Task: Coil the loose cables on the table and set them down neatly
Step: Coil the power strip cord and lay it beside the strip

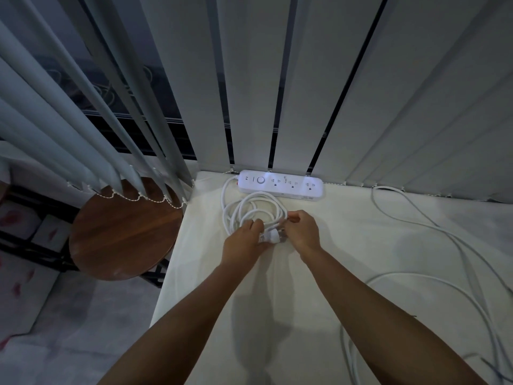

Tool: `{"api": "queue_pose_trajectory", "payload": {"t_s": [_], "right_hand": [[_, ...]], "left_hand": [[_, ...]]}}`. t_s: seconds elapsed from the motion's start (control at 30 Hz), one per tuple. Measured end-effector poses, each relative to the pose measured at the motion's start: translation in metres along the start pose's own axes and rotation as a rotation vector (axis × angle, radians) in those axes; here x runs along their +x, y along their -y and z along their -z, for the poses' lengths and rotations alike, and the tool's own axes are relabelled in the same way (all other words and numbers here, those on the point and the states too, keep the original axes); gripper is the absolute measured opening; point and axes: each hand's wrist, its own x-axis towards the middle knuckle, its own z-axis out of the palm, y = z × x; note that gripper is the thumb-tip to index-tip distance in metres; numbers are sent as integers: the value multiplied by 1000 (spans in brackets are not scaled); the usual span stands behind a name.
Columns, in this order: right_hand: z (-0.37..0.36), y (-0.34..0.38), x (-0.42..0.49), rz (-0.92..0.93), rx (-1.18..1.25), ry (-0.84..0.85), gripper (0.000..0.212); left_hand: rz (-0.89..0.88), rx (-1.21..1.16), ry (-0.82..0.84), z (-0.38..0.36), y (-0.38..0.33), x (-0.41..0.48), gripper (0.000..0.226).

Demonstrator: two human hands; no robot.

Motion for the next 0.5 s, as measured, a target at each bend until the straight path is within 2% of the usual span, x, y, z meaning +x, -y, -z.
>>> {"api": "queue_pose_trajectory", "payload": {"t_s": [0.13, 0.33, 0.5], "right_hand": [[7, 1, 3, 60, -154, 24, 33], [10, -4, -1, 165, -256, 32, 40], [18, -11, -1, 237, -342, 62, 45]], "left_hand": [[72, -41, 39, 1, -4, 13, 43], [104, -33, -27, 0, -8, 17, 36], [137, -10, 26, -2, -14, 23, 42]]}}
